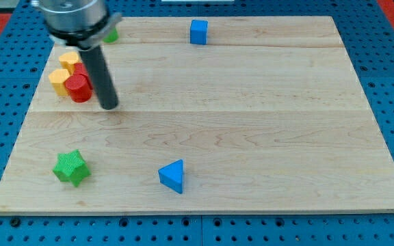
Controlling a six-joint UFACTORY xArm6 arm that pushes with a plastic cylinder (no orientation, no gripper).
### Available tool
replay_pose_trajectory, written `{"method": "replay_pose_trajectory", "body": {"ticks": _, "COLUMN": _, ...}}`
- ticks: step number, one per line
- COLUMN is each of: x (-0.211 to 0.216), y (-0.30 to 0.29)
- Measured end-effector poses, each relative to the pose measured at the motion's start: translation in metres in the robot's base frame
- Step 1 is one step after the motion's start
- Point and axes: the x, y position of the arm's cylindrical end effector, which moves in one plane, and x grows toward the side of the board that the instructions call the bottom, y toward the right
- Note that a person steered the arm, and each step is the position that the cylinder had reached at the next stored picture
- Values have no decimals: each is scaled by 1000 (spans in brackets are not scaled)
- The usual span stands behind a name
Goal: Push green star slightly towards down
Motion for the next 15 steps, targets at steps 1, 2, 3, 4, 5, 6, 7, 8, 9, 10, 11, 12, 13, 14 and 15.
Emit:
{"method": "replay_pose_trajectory", "body": {"ticks": 1, "x": 0, "y": 44}}
{"method": "replay_pose_trajectory", "body": {"ticks": 2, "x": 0, "y": 62}}
{"method": "replay_pose_trajectory", "body": {"ticks": 3, "x": 0, "y": 75}}
{"method": "replay_pose_trajectory", "body": {"ticks": 4, "x": 0, "y": 92}}
{"method": "replay_pose_trajectory", "body": {"ticks": 5, "x": 0, "y": 108}}
{"method": "replay_pose_trajectory", "body": {"ticks": 6, "x": 0, "y": 125}}
{"method": "replay_pose_trajectory", "body": {"ticks": 7, "x": 0, "y": 141}}
{"method": "replay_pose_trajectory", "body": {"ticks": 8, "x": 0, "y": 154}}
{"method": "replay_pose_trajectory", "body": {"ticks": 9, "x": 0, "y": 153}}
{"method": "replay_pose_trajectory", "body": {"ticks": 10, "x": 0, "y": 115}}
{"method": "replay_pose_trajectory", "body": {"ticks": 11, "x": 9, "y": 55}}
{"method": "replay_pose_trajectory", "body": {"ticks": 12, "x": 49, "y": 3}}
{"method": "replay_pose_trajectory", "body": {"ticks": 13, "x": 100, "y": -59}}
{"method": "replay_pose_trajectory", "body": {"ticks": 14, "x": 129, "y": -152}}
{"method": "replay_pose_trajectory", "body": {"ticks": 15, "x": 139, "y": -175}}
